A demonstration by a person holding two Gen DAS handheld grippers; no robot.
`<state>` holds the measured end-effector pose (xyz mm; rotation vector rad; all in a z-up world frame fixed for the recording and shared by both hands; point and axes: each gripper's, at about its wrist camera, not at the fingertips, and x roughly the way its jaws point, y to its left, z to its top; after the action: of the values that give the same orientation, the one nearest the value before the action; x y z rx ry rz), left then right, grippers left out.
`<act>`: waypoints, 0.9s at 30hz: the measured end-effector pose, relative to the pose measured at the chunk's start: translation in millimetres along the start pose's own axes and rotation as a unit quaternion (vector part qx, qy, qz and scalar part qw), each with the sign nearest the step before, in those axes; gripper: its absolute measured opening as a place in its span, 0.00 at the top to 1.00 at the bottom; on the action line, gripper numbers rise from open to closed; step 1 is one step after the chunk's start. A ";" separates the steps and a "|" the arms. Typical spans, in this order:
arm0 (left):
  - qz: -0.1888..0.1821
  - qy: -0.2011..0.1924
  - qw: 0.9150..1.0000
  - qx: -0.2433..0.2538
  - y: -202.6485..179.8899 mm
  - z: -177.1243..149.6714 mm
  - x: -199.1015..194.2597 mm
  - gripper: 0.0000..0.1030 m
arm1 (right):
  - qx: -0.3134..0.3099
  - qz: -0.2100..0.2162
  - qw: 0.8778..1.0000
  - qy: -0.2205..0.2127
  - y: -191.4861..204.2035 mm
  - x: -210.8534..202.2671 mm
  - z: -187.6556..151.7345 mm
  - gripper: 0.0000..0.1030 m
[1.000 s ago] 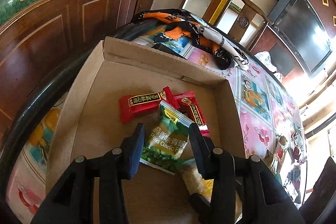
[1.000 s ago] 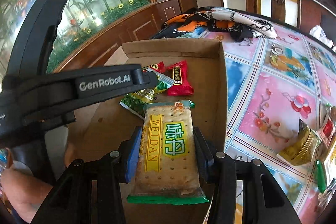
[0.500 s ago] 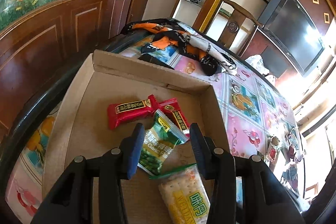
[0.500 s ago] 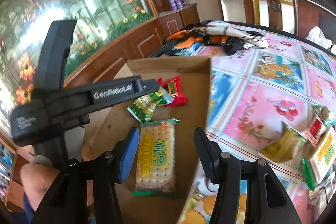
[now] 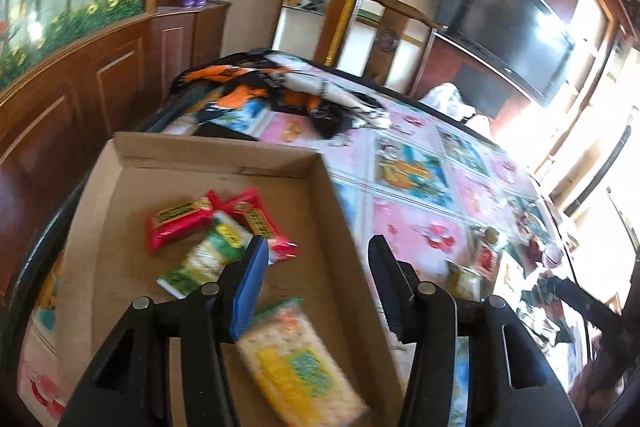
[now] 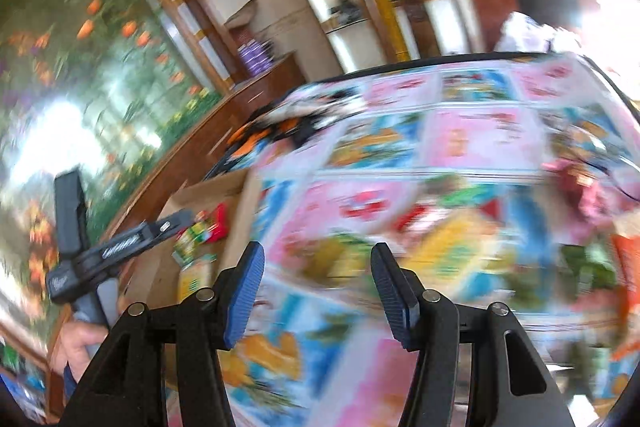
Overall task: Organize snacks
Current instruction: 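Move both open tools back toward the snack pile, then grasp the orange cracker pack with the right tool while the left grasps a yellow-green pack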
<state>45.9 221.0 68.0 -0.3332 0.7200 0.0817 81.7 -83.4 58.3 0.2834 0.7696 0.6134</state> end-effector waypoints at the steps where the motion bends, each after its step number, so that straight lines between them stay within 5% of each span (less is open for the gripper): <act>1: -0.005 0.002 1.000 0.006 -6.8 -0.7 -1.7 0.50 | 0.008 -0.005 1.000 -0.004 -10.3 -6.1 0.3 0.39; 10: -0.054 0.061 0.995 0.054 -78.7 -12.6 -1.6 0.25 | 0.089 -0.094 0.990 -0.062 -112.7 -82.4 5.6 0.39; 16: -0.019 0.127 0.984 0.124 -134.5 -24.0 42.2 0.24 | 0.110 -0.107 0.986 -0.070 -139.7 -109.3 2.9 0.36; 27: 0.038 0.166 0.979 0.115 -145.7 -36.5 103.0 0.24 | 0.151 -0.112 0.980 -0.065 -169.4 -119.2 1.5 0.32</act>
<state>127.4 67.4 14.1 -0.0975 1.0633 0.0134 86.2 -290.4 49.7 0.5029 0.7561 0.2604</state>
